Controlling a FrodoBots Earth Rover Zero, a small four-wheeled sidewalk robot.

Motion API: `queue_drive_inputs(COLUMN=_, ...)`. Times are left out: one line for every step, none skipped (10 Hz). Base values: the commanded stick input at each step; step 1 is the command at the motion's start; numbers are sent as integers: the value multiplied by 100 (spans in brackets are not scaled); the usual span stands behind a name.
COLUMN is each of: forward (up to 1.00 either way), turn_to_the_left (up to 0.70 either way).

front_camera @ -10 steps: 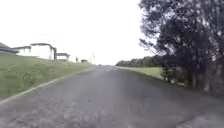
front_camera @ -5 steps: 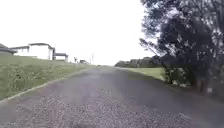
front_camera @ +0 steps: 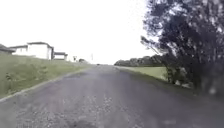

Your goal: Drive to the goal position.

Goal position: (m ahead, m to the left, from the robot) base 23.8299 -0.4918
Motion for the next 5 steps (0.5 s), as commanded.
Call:
queue_drive_inputs(forward=70, turn_to_the_left=2)
queue_drive_inputs(forward=70, turn_to_the_left=2)
queue_drive_inputs(forward=70, turn_to_the_left=2)
queue_drive_inputs(forward=70, turn_to_the_left=2)
queue_drive_inputs(forward=70, turn_to_the_left=2)
